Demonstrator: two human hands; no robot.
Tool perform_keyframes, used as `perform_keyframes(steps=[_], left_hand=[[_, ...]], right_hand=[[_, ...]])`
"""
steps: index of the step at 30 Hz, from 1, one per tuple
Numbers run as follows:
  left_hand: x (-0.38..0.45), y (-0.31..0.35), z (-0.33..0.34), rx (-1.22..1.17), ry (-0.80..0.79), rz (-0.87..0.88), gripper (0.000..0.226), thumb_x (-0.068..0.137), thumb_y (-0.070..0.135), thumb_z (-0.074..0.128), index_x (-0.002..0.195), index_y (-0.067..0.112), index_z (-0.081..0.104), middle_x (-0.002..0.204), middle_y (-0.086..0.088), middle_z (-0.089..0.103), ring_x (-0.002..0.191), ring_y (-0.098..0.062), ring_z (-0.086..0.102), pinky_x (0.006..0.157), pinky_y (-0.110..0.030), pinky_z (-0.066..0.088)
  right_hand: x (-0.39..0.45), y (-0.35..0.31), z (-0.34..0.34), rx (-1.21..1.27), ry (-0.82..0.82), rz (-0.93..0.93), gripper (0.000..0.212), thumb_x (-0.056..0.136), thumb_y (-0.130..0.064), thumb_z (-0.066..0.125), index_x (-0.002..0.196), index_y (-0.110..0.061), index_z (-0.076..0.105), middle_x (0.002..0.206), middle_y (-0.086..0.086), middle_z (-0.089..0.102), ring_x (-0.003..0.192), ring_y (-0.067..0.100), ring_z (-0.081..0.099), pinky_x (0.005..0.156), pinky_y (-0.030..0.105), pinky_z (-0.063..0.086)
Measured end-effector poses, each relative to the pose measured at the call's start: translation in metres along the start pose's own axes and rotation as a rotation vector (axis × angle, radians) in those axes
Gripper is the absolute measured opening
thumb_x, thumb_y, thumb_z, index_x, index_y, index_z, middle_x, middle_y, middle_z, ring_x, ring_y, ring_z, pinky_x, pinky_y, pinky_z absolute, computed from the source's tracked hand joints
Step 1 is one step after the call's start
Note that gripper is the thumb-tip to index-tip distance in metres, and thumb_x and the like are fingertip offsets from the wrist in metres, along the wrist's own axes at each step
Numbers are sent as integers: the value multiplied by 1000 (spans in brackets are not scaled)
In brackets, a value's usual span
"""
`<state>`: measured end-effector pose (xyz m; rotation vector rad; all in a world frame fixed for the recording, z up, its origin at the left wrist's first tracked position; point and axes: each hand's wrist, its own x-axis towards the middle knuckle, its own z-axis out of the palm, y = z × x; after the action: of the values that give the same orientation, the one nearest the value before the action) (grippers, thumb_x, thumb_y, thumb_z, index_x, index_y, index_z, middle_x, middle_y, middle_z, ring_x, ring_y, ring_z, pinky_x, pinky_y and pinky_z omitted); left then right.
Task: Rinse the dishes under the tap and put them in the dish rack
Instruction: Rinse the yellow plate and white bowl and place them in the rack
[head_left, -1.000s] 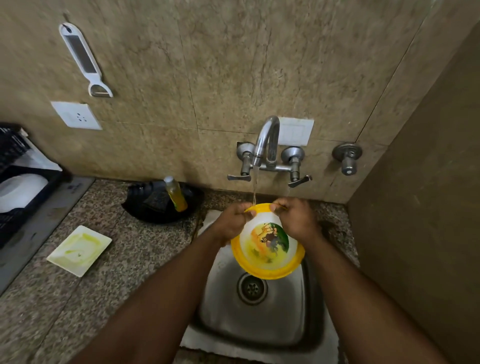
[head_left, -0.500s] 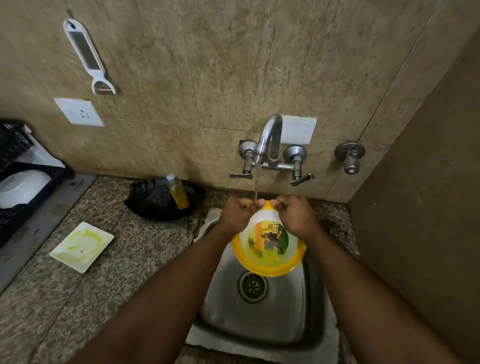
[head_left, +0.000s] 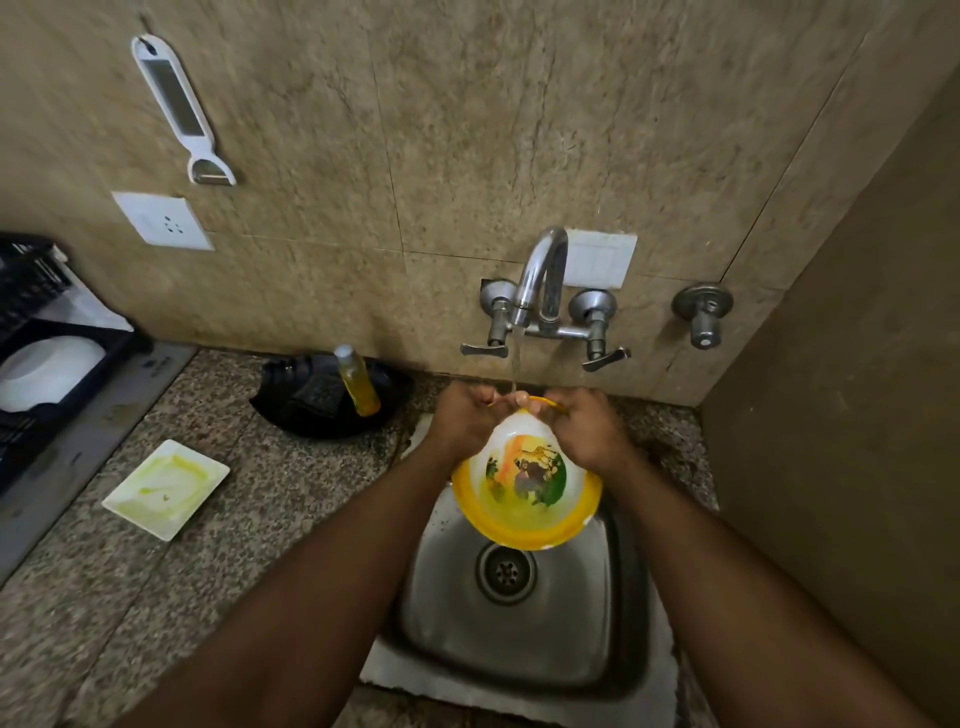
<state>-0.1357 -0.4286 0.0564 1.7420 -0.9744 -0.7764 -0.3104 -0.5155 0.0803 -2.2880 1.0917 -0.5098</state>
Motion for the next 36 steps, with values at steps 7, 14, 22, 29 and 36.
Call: perform_keyframes(steps=[7, 14, 22, 29, 36], left_hand=[[-3, -12, -9, 128, -125, -39, 32, 101, 28, 61, 89, 0, 72, 76, -8, 64, 72, -20, 59, 74, -45, 56], [0, 4, -4, 6, -269, -21, 21, 102, 19, 63, 98, 4, 77, 84, -8, 73, 72, -13, 65, 71, -30, 53], [-11, -17, 7, 151, 110, -47, 60, 92, 47, 72, 50, 14, 46, 48, 1, 43, 48, -14, 43, 52, -31, 35], [-13, -21, 2, -22, -339, -55, 31, 95, 24, 60, 96, -4, 72, 83, -12, 70, 74, -19, 66, 68, -36, 55], [-18, -32, 9, -148, -64, -165, 30, 94, 29, 72, 64, 29, 75, 59, 7, 67, 56, -5, 60, 64, -28, 50]], right_hand=[[-12, 11, 7, 46, 53, 70, 19, 98, -22, 60, 92, -11, 74, 92, 14, 74, 89, 34, 67, 79, 37, 52], [11, -1, -14, -151, -101, -23, 54, 80, -70, 54, 77, -19, 71, 72, 0, 71, 72, 20, 67, 69, 37, 55], [-14, 13, 15, 72, 74, 178, 32, 94, -39, 67, 80, -11, 75, 74, 7, 72, 74, 24, 66, 69, 35, 52], [-12, 19, 5, -41, -64, 92, 47, 82, -64, 67, 66, -20, 62, 65, -3, 66, 66, 19, 65, 64, 33, 51], [-20, 25, 16, 191, 28, 289, 54, 84, -54, 69, 69, -3, 60, 60, 11, 61, 61, 28, 62, 62, 43, 53]])
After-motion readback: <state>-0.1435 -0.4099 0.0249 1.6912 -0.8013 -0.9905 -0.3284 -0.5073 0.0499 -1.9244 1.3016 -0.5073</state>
